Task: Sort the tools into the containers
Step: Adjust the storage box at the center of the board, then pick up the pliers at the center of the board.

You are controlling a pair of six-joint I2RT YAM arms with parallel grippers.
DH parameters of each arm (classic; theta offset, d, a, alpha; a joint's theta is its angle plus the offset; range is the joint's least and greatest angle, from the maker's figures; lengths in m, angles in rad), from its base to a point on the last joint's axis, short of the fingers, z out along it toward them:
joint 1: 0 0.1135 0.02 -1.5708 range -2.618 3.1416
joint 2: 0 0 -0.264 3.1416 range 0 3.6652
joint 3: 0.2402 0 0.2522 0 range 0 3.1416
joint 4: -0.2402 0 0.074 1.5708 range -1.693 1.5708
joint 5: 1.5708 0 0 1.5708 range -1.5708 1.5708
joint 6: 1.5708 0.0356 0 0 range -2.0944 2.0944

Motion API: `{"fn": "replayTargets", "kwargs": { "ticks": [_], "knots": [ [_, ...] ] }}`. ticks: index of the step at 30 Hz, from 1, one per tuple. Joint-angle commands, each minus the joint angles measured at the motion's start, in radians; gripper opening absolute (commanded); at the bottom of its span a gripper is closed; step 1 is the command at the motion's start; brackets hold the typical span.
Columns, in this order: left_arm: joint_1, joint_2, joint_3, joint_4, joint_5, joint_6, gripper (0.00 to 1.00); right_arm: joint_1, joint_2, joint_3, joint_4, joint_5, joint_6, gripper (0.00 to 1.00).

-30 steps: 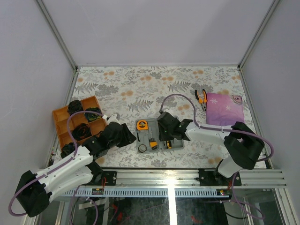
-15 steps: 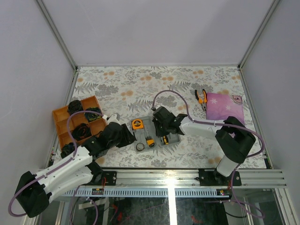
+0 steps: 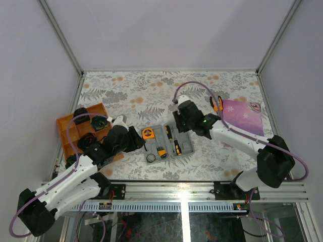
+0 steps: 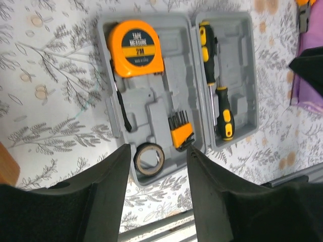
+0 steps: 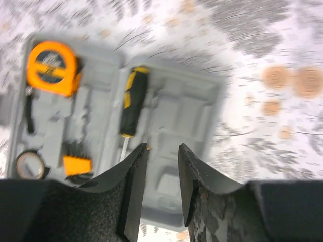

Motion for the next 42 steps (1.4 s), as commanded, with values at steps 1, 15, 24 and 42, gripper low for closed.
{"fn": "replayTargets", "kwargs": {
  "ticks": [1,15,24,42],
  "knots": [
    [0.087,0.016,0.065,0.033,0.09,0.068,0.48,-0.114,-0.062,0.056,-0.037,0.099,-0.04,0.4],
    [0.257,0.039,0.276,-0.146,0.176,0.303,0.48,-0.495,0.139,0.246,-0.085,0.049,-0.041,0.53],
    [0.257,0.02,0.271,-0.157,0.206,0.347,0.5,-0.604,0.328,0.377,-0.097,-0.027,-0.103,0.58],
    [0.256,0.031,0.247,-0.126,0.203,0.343,0.51,-0.688,0.65,0.673,-0.222,-0.071,-0.177,0.55]
  ]
}}
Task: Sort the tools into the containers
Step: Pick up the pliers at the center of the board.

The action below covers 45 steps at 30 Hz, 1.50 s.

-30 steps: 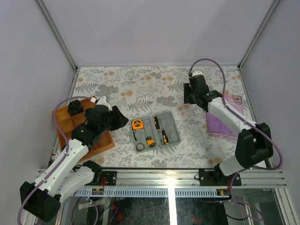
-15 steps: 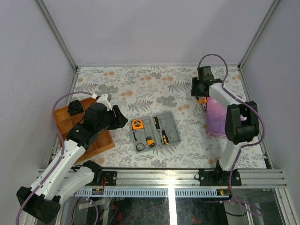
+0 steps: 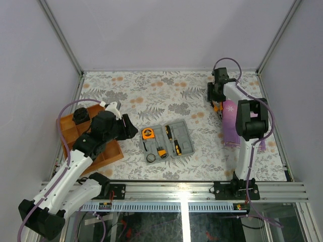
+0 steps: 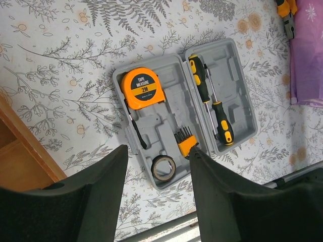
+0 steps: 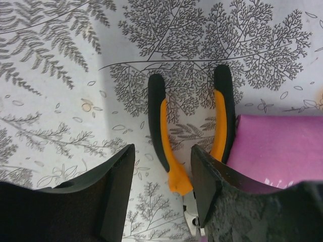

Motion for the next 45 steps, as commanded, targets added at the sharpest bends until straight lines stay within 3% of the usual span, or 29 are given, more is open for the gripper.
{"fn": "replayTargets", "kwargs": {
  "ticks": [1,8,16,20,28,45],
  "knots": [
    [0.006,-0.006,-0.01,0.029,0.003,0.017,0.52,-0.011,0.042,0.083,-0.045,0.001,-0.032,0.54],
    [0.005,-0.006,-0.01,0.029,-0.002,0.016,0.54,-0.018,0.104,0.129,-0.079,-0.009,-0.039,0.52],
    [0.005,-0.008,-0.011,0.028,-0.011,0.015,0.57,-0.022,0.159,0.187,-0.146,-0.05,-0.048,0.41],
    [0.005,-0.004,-0.009,0.025,-0.014,0.013,0.59,-0.023,0.156,0.187,-0.16,-0.075,-0.043,0.31],
    [0.006,-0.007,-0.008,0.022,-0.02,0.01,0.6,-0.023,0.07,0.136,-0.141,-0.132,-0.028,0.02],
    [0.004,-0.009,-0.008,0.026,-0.009,0.012,0.61,-0.002,-0.323,-0.249,0.11,-0.283,0.2,0.0]
  ]
}}
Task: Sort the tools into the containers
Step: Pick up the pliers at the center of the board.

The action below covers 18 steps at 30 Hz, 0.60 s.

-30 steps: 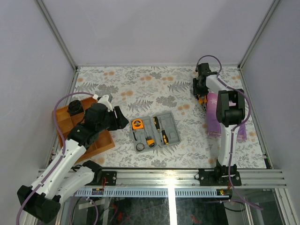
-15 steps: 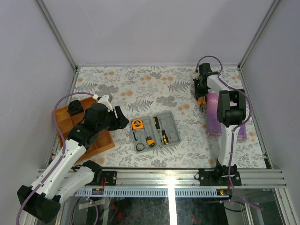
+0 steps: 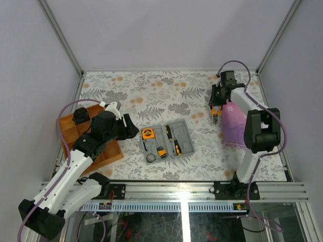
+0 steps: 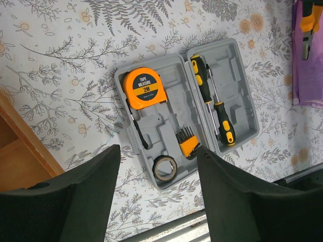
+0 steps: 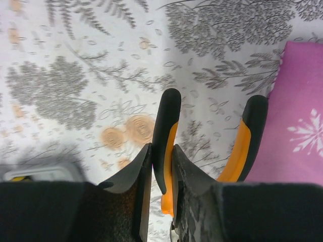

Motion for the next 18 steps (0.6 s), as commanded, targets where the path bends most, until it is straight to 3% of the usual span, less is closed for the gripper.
{"fn": "replayTargets", "kwargs": {
  "ticks": [1,8,18],
  "knots": [
    [0.005,-0.009,-0.004,0.025,-0.002,0.011,0.61,0.022,-0.152,-0.097,0.165,-0.111,0.127,0.0],
    [0.005,-0.019,-0.006,0.032,0.01,0.005,0.62,0.122,-0.376,-0.349,0.403,-0.084,0.245,0.0],
    [0.006,-0.03,0.002,0.032,0.033,0.0,0.61,0.33,-0.53,-0.515,0.574,-0.158,-0.008,0.0]
  ]
}}
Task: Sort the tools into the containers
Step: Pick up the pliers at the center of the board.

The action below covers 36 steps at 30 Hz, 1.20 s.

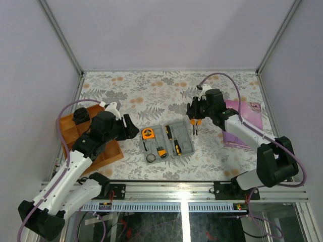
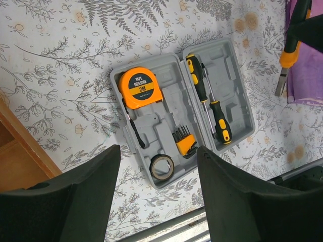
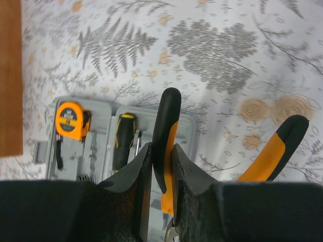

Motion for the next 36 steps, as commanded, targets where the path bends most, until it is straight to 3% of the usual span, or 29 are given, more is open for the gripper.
{"fn": "replayTargets", "kwargs": {
  "ticks": [1,4,10,23,30,36],
  "knots": [
    [0.005,-0.023,0.002,0.031,0.017,0.0,0.61,0.069,-0.091,-0.045,0.161,-0.075,-0.187,0.0],
    [0.005,-0.023,0.005,0.029,0.016,-0.002,0.61,0.123,-0.141,-0.093,0.189,-0.138,-0.343,0.0],
    [0.005,-0.024,0.0,0.048,0.035,-0.03,0.61,0.237,-0.285,-0.228,0.212,-0.323,-0.805,0.0],
    [0.004,-0.026,0.033,0.049,0.078,-0.017,0.62,0.436,-0.411,-0.257,-0.274,-0.382,-1.769,0.0],
    [-0.012,0.004,0.038,0.107,0.198,-0.025,0.62,0.618,-0.29,-0.171,-0.416,-0.125,-1.981,0.0],
    [-0.189,0.038,0.022,0.17,0.109,-0.062,0.62,0.656,-0.247,-0.132,-0.369,-0.095,-2.034,0.0]
  ]
}}
